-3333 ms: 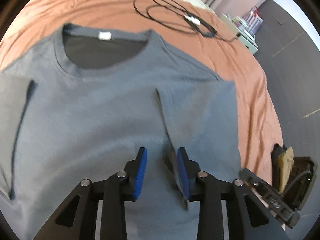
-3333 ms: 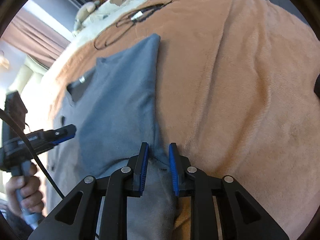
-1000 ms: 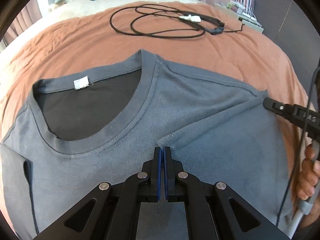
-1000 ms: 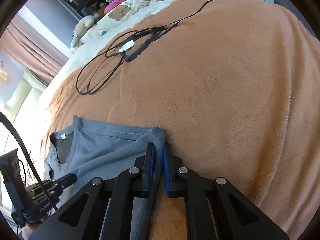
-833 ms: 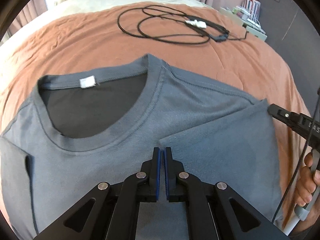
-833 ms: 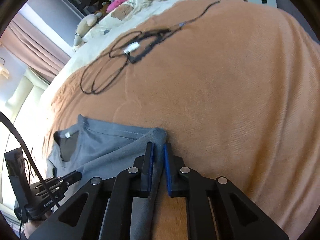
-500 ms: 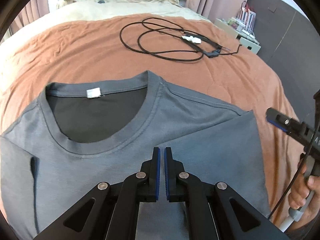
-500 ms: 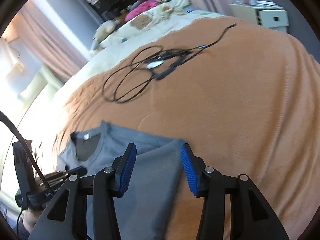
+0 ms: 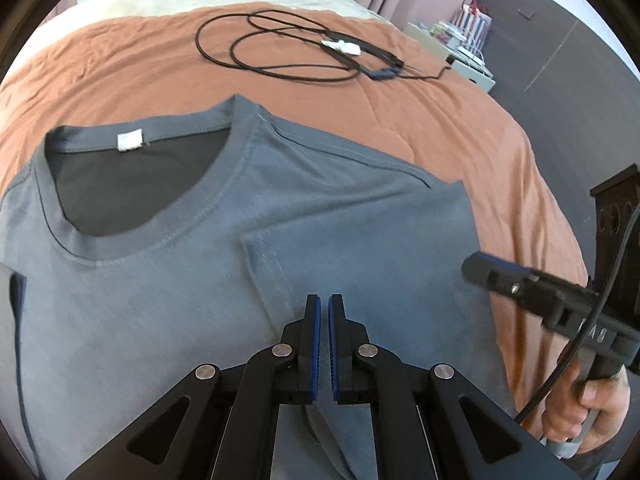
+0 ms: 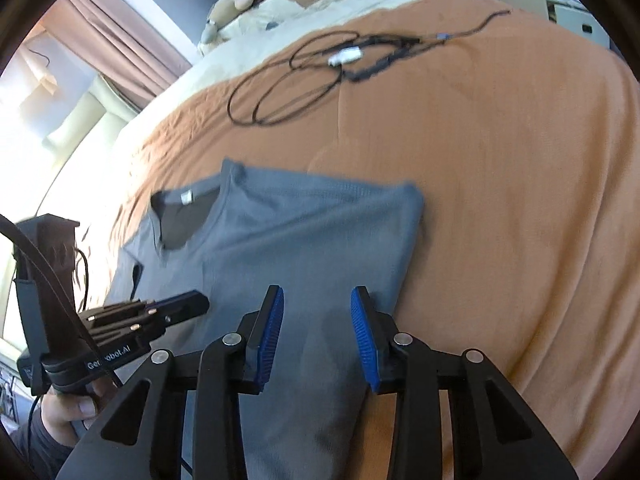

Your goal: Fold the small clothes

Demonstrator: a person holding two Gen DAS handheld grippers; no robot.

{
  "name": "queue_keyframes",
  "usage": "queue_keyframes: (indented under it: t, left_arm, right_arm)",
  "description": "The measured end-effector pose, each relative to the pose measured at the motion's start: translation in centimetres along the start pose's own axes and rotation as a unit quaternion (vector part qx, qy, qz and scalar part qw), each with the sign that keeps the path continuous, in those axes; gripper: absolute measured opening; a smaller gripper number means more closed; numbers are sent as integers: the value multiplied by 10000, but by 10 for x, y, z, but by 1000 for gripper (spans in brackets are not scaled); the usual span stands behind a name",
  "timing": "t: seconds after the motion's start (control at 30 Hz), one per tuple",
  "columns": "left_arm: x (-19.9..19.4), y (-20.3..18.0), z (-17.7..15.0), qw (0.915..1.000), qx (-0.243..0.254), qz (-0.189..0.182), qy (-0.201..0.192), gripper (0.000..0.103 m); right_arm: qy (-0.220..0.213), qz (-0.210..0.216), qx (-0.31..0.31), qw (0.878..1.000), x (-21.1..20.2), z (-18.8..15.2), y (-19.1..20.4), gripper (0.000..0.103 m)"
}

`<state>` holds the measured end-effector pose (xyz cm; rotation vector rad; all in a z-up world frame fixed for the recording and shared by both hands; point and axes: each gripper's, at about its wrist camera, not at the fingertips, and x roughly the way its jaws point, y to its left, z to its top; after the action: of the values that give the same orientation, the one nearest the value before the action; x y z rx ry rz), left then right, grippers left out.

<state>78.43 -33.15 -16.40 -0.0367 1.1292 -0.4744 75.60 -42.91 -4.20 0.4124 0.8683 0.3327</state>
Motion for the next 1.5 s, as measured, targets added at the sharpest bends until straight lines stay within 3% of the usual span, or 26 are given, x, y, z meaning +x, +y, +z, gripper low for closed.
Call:
queue_keyframes:
  t: [0.43,0.87,1.0,1.23,1.3,1.33,1.4,1.47,1.5]
  left_arm:
    - [-1,-8,-38,9988,-292,-230,325,4]
    - [-24,-23,-75,9977,-356,-388,422,4]
    - [-33,-27,-90,9973,-386,-420,458,4]
    - [-67,-28,-112,9971,-457,-452,396,6]
    - [-85,-26,-118,9978,-426,-414,300,22]
    - [-94,-25,-121,9981,-416,-395,230,29]
    - [-120,-23,-127,9987,-397,-303,-30,60]
    - [-140,-20,-132,9987,-390,-233,-252,73]
    - [-148,-19,-135,9985,-385,-229,-330,79]
  right_arm:
    - [192,124,335,9992,-25,-47,-3,28]
    - [350,-527,324,9975,-60,-93,13,28]
    - [277,-881,281,9953,-74,-104,21,28]
    - [-202,-806,490,9953,-122,-133,41,29]
    - [-300,-793,469,9953,-133,-141,46,29]
    - [-332,-822,449,9951,-140,-147,51,34]
    - [-403,-909,366,9944,-153,-159,64,51]
    - [-484,-960,294,9938,-166,-169,75,72]
    - [-545,-983,272,9933,-174,-173,80,75]
